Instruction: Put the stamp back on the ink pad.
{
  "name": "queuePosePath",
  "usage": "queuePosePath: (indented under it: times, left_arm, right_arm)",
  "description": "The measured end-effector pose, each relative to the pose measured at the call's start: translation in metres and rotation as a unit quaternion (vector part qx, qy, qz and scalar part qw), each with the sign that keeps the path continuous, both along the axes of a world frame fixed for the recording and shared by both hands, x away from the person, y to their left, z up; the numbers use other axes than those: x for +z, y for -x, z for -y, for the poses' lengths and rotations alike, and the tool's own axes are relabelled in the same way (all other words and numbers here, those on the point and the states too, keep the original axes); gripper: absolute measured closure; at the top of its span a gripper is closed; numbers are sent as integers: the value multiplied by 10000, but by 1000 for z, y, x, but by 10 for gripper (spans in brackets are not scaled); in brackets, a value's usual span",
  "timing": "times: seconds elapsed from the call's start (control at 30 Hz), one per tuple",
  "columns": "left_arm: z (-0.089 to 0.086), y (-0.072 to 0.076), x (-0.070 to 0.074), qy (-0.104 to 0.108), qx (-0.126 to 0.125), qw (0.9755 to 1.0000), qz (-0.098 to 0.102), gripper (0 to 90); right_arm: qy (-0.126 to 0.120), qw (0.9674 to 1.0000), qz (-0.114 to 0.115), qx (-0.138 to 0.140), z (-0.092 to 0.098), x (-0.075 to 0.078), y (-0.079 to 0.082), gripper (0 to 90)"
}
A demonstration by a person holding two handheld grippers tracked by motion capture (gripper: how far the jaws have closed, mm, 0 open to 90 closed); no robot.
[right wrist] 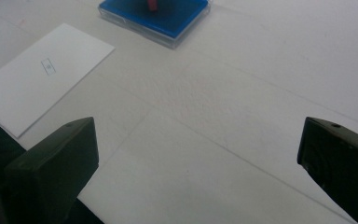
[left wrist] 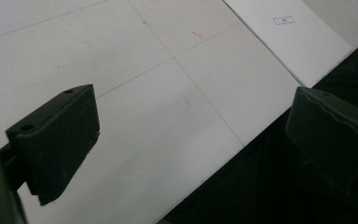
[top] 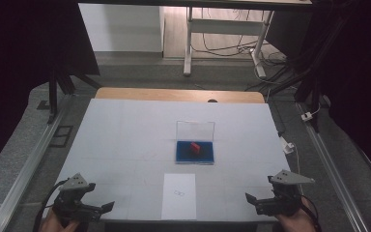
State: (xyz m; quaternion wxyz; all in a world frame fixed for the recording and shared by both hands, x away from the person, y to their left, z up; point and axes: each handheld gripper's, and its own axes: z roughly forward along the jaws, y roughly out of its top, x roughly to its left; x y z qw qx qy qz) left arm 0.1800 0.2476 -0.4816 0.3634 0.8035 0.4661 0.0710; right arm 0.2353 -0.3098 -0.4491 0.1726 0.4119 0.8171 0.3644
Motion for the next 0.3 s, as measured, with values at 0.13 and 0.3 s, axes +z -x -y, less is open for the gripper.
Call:
queuePosePath:
  times: [0.13, 0.3]
  left_arm:
    - [-1, 0, 0, 8, 30, 10000, 2, 30]
    - [0, -1, 0, 9, 39, 10000, 7, 30]
  right_arm:
    - [51, 9999, -119, -61, 4, -5, 4, 0]
    - [33, 9998, -151, -135, 7, -6, 7, 0]
